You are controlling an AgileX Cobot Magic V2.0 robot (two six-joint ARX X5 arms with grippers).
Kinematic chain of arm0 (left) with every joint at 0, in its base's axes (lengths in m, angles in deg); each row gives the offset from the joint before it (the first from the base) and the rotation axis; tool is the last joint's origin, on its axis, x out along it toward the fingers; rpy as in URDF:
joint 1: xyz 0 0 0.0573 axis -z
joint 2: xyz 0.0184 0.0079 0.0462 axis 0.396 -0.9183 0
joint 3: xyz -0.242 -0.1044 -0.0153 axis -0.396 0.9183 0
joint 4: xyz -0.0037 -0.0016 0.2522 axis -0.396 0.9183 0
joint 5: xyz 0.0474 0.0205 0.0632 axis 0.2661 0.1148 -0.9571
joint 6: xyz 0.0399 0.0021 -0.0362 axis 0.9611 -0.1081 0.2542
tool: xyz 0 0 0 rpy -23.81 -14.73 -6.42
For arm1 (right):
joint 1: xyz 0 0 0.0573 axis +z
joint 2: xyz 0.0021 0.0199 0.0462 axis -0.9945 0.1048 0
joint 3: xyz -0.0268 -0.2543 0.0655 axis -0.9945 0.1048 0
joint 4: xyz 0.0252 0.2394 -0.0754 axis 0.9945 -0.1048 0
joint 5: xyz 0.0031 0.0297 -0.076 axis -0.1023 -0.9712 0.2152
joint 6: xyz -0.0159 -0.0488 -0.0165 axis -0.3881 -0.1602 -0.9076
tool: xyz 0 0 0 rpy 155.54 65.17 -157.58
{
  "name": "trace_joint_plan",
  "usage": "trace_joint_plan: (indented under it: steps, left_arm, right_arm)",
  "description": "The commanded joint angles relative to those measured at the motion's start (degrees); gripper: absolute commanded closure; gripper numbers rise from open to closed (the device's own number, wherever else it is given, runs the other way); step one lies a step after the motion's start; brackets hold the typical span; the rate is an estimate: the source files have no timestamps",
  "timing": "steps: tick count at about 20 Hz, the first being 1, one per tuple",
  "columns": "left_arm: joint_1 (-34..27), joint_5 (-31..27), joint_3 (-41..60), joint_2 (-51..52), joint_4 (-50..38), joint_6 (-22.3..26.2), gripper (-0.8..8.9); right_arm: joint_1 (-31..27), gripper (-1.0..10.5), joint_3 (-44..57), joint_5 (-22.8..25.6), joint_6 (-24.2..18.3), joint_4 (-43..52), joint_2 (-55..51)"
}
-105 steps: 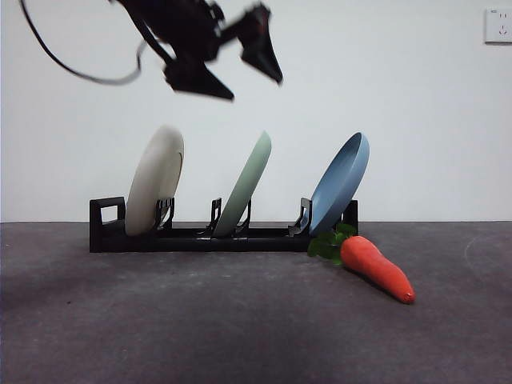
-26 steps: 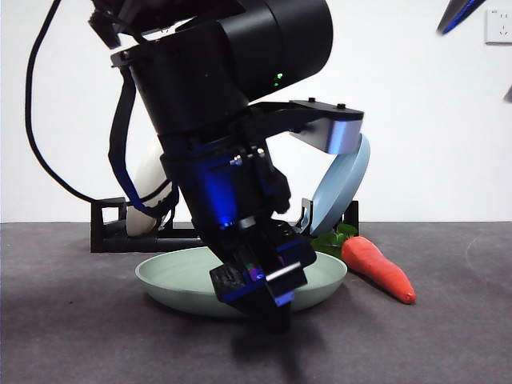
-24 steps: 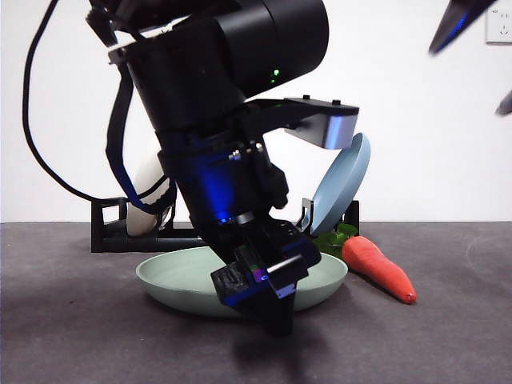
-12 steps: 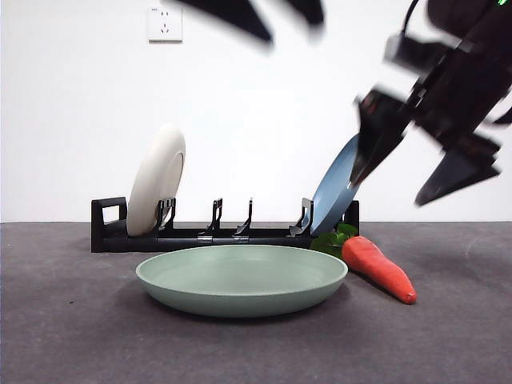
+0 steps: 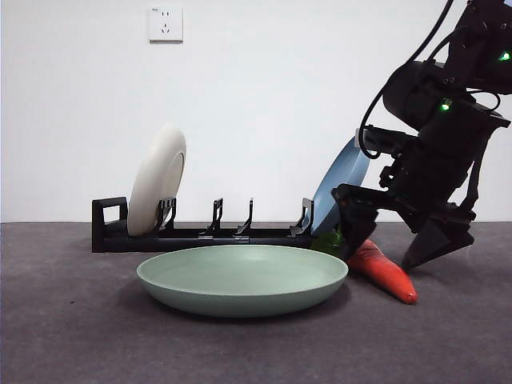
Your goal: Take the green plate from the plate rack,put the plate on the table,take the carrot from the table,put the carrot in the plate
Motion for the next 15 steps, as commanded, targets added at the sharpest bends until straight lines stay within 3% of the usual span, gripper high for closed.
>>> trace_joint_plan:
  steps: [1, 2, 4, 6, 12, 15]
  left_arm:
    - [0.20, 0.07, 0.24, 0.85, -0.09, -2.03, 4.99]
    - [0.22, 0.07, 0.26, 1.05, -0.09, -2.03, 4.99]
    - [0.22, 0.00, 0.24, 1.09, -0.09, -2.03, 4.99]
    - [0.22, 0.02, 0.26, 1.11, -0.11, -2.01, 4.99]
    - [0.22, -0.02, 0.26, 1.09, -0.11, -2.01, 4.99]
    - [0.22, -0.15, 0.26, 1.09, 0.09, -1.97, 4.99]
  right_arm:
    - [0.20, 5.7, -0.09, -0.07, 1.16, 0.04, 1.36]
    - [0.20, 6.1, -0.09, -0.07, 1.75, 0.04, 1.46]
    - [0.17, 8.3, -0.09, -0.35, 1.86, 0.02, 1.46]
    - [0.20, 9.5, -0.09, -0.68, 1.86, -0.07, 1.46]
    - [0.22, 9.6, -0.09, -0.66, 1.88, -1.07, -0.42]
    - [3.04, 9.6, -0.09, -0.68, 2.56, -1.70, -5.68]
